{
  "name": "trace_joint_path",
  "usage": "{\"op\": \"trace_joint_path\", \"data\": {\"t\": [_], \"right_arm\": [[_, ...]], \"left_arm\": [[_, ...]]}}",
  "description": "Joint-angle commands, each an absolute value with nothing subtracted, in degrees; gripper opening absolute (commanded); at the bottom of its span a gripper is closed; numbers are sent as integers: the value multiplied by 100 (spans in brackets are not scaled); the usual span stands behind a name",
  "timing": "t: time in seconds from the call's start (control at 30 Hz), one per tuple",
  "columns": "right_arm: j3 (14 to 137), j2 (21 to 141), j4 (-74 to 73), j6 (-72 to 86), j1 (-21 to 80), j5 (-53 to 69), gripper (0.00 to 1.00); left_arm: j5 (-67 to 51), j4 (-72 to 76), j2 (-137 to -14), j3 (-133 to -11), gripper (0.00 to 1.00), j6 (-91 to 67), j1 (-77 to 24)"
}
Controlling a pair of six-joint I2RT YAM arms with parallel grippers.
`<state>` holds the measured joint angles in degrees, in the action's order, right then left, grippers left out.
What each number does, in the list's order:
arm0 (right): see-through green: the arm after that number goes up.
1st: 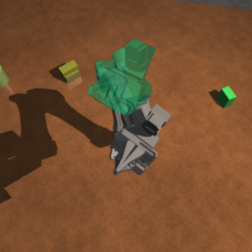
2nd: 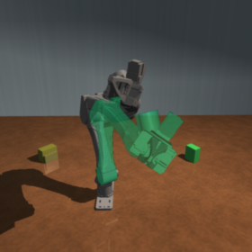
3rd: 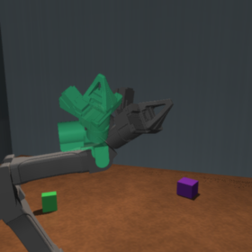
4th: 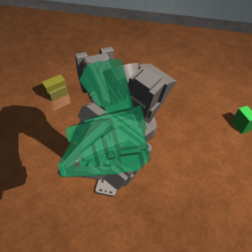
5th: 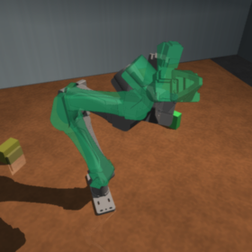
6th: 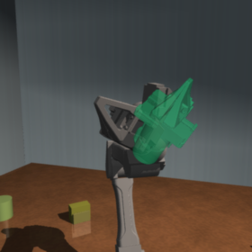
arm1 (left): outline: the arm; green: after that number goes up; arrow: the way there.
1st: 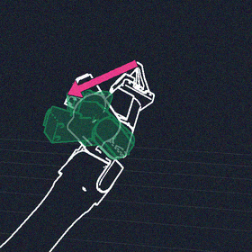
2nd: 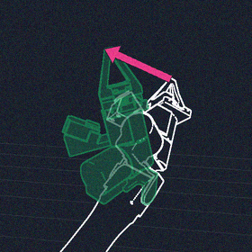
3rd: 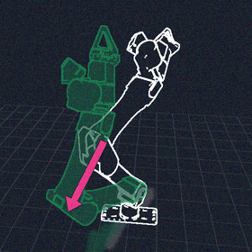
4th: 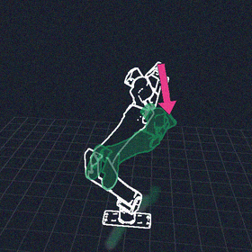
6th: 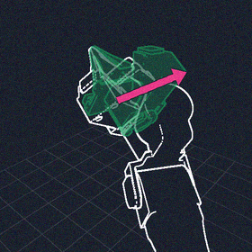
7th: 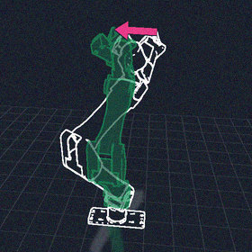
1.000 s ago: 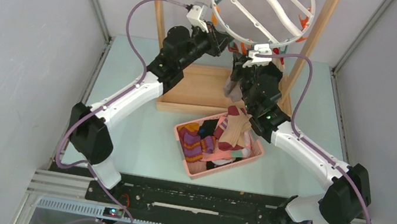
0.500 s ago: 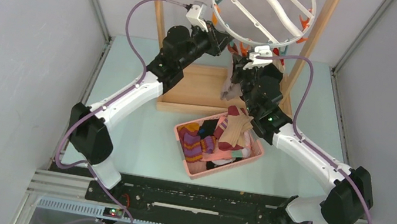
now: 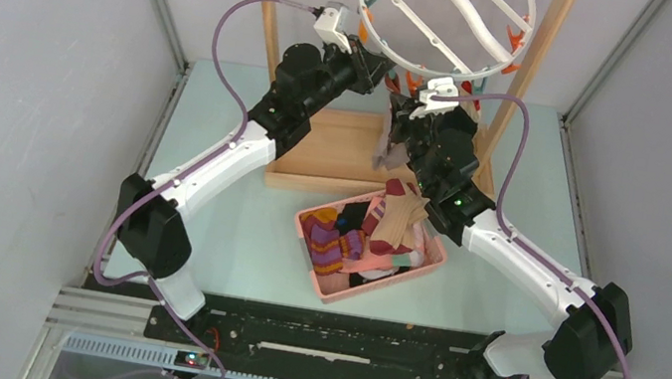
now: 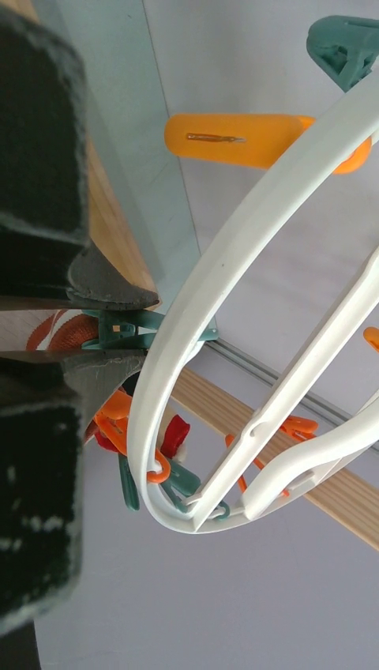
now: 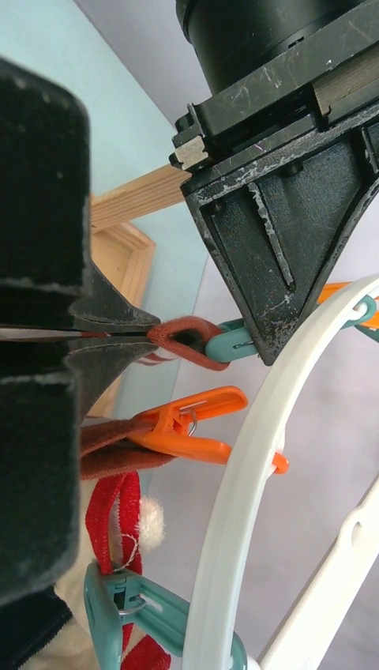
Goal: Clip the socks to the hanger
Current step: Clamp the sock onto the hanger.
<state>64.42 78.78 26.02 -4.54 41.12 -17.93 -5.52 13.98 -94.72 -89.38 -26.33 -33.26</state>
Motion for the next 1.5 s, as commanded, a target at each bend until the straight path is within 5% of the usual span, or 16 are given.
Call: {"op": "trace_joint_path", "data": {"t": [0.0,0.5,0.8,1.47], "right_arm": [[6612,7787,2793,-718,4164,-1852,0],[6746,7792,3349,-991,4036,-1953,0],[6741,8027,2427,-920,4105,-1510,0],[6594,7959,2956,-1056,4092,-2474,0]], "left_arm": [[-398,1492,-9189,-9271,2,-2760,-3347],[-335,1369,-9248,-9311,2,-2832,-3344],[-290,1395,-9227,-9336,1,-2986,-3332],[-265,1389,-9168,-9228,1,-3002,-3291]]}}
